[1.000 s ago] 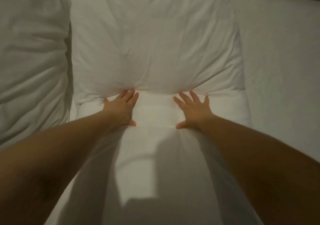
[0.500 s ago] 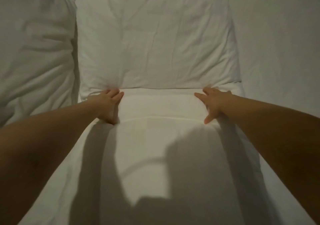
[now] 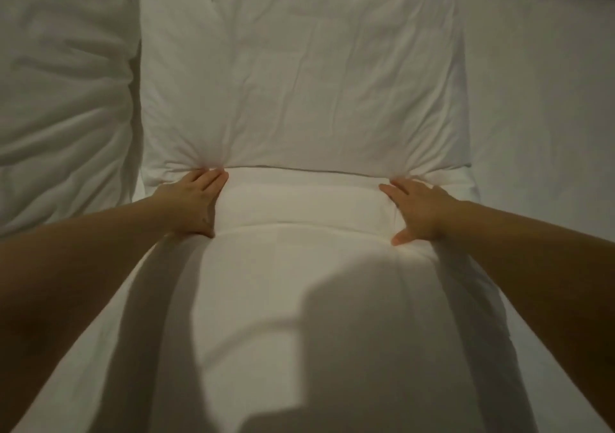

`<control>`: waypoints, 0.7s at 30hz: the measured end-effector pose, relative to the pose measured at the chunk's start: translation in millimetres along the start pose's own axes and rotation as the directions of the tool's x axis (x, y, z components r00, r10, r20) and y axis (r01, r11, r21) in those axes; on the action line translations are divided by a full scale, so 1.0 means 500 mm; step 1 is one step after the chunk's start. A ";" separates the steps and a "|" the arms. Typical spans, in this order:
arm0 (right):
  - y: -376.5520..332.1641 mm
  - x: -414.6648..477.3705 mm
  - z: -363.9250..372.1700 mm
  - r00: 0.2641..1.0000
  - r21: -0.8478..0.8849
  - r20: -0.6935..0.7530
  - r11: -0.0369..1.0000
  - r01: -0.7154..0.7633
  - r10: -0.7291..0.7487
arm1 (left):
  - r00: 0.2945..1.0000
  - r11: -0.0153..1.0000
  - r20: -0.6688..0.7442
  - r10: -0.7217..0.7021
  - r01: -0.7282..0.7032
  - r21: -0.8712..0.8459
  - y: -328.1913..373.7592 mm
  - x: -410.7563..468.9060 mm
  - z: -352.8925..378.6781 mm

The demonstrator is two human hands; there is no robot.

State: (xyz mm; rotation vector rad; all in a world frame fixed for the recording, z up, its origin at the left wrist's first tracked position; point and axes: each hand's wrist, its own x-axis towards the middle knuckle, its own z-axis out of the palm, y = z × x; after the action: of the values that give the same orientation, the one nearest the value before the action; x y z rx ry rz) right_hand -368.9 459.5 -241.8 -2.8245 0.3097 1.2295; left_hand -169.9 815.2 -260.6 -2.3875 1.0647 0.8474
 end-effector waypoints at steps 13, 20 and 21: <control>-0.019 -0.043 0.070 0.968 -0.270 -0.219 0.945 -0.183 0.125 | 0.977 0.923 -0.196 -0.084 0.150 0.353 0.014 -0.028 0.030; -0.069 -0.257 0.188 0.978 -0.083 -0.110 0.979 -0.184 0.174 | 0.971 0.957 0.049 -0.235 0.240 -0.164 0.008 -0.218 0.127; -0.075 -0.288 0.207 0.980 -0.073 -0.110 0.982 -0.174 0.166 | 0.971 0.948 0.038 -0.236 0.238 -0.210 0.017 -0.258 0.139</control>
State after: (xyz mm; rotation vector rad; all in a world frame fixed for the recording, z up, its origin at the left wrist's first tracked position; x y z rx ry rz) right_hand -531.6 532.4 -209.4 -2.9930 0.5275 1.1514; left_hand -270.3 917.1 -227.3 -2.6157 0.6905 0.9273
